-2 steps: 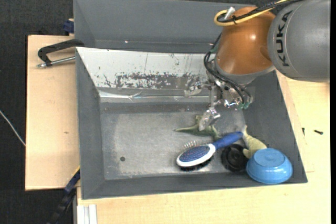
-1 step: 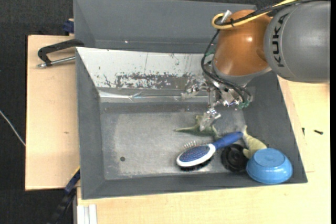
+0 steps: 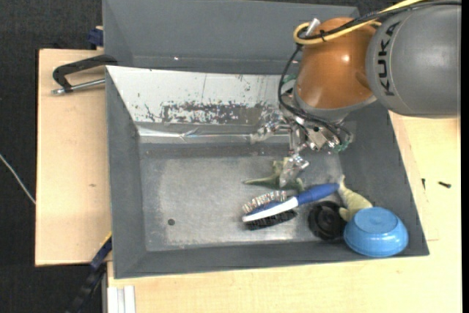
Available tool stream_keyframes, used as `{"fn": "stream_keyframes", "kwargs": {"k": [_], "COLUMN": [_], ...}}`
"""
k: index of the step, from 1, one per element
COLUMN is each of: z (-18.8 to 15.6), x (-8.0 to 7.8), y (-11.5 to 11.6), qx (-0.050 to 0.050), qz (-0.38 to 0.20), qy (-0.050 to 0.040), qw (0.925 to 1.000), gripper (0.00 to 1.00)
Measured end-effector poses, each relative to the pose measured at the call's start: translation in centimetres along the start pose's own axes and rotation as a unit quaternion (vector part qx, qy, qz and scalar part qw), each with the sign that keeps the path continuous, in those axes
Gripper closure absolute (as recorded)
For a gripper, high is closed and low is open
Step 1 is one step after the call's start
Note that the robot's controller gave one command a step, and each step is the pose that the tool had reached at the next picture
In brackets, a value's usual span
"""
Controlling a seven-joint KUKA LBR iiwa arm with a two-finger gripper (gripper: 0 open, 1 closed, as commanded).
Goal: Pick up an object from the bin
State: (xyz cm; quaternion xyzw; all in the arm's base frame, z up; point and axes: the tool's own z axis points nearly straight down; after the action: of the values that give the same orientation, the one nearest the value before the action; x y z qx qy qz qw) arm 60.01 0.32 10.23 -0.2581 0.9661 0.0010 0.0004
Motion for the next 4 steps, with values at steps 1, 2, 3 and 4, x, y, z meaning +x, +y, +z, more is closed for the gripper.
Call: {"fn": "stream_keyframes", "kwargs": {"k": [1, 2, 3, 4], "z": [2.9, 2.5, 0.5, 0.2], "x": [0.7, 0.6, 0.4, 0.3], "y": [-0.4, -0.6, -0.6, -0.6], "qx": [-0.001, 0.000, 0.002, 0.002], "qz": [0.117, 0.117, 0.117, 0.117], "qy": [0.0030, 0.0026, -0.0032, -0.0025], "qw": [0.9931, 0.9931, 0.9931, 0.9931], "gripper": [0.00, 1.00, 1.00, 1.00]}}
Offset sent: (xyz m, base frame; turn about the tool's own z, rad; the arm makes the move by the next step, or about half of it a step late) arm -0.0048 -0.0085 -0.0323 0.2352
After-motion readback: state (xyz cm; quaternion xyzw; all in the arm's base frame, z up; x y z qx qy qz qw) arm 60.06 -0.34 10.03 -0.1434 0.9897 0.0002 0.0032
